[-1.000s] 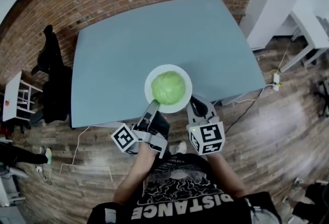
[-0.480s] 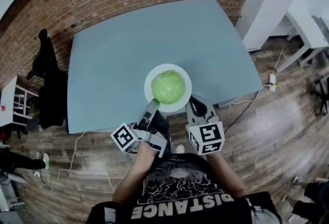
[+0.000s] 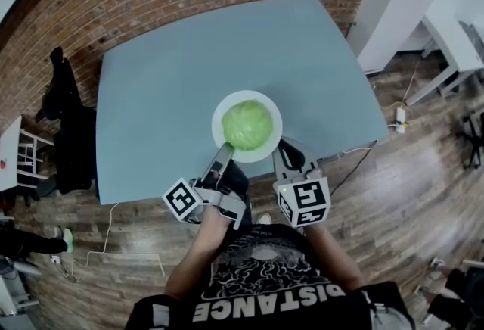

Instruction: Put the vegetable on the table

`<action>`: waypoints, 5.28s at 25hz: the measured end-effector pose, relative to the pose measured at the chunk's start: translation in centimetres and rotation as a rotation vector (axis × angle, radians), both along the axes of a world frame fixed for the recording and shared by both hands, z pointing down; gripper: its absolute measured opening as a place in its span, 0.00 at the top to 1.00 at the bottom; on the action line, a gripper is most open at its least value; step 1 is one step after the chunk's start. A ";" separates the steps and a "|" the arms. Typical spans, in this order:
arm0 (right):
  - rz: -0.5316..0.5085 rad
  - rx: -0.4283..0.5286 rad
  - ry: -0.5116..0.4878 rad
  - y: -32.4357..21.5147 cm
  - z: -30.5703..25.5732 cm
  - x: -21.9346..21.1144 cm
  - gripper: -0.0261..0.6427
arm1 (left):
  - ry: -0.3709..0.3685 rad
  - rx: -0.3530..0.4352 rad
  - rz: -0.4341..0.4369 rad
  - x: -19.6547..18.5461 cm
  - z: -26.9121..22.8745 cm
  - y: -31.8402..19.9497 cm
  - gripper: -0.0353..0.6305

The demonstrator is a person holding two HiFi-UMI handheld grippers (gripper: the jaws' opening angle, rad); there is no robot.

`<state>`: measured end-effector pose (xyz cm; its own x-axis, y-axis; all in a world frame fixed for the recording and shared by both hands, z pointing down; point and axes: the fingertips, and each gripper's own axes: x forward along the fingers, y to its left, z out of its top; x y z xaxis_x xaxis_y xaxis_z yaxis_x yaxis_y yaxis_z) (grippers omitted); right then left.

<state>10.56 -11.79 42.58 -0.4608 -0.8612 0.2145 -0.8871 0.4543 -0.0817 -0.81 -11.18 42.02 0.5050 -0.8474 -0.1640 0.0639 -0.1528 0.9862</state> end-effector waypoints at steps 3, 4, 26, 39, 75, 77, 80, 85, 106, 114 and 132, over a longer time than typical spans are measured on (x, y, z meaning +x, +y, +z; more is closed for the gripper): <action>0.008 -0.010 0.004 -0.9 0.4 0.1 0.95 | -0.001 -0.007 0.007 0.0 0.4 -0.9 0.93; 0.008 -0.013 0.005 -1.1 0.5 0.0 0.95 | 0.000 -0.011 0.009 0.0 0.5 -1.2 0.93; -0.004 -0.049 0.024 -8.3 1.6 -3.6 0.95 | -0.012 -0.063 -0.025 -4.3 2.8 -7.7 0.93; 0.001 -0.091 0.037 -11.4 3.4 -5.6 0.95 | -0.066 -0.134 -0.051 -7.9 7.3 -10.8 0.92; -0.076 -0.162 0.107 -12.3 6.6 -10.0 0.95 | -0.200 -0.327 0.010 -9.5 17.9 -14.1 0.92; -0.073 -0.162 0.107 -12.4 6.6 -9.9 0.95 | -0.206 -0.338 0.011 -9.6 18.5 -14.1 0.92; -0.068 -0.163 0.109 -12.4 6.6 -9.7 0.95 | -0.215 -0.361 0.017 -9.5 19.2 -14.2 0.92; -0.065 -0.167 0.111 -12.4 6.7 -9.6 0.95 | -0.227 -0.385 0.022 -9.5 19.8 -14.2 0.92; -0.080 -0.186 0.108 -12.0 7.9 -9.4 0.95 | -0.423 -0.472 0.056 -9.4 21.4 -14.8 0.92; -0.079 -0.194 0.108 -12.0 8.2 -9.1 0.95 | -0.538 -0.515 0.083 -9.4 21.7 -14.9 0.92; -0.070 -0.222 0.103 -11.5 8.7 -8.9 0.95 | -0.767 -0.555 0.128 -10.2 21.8 -15.0 0.87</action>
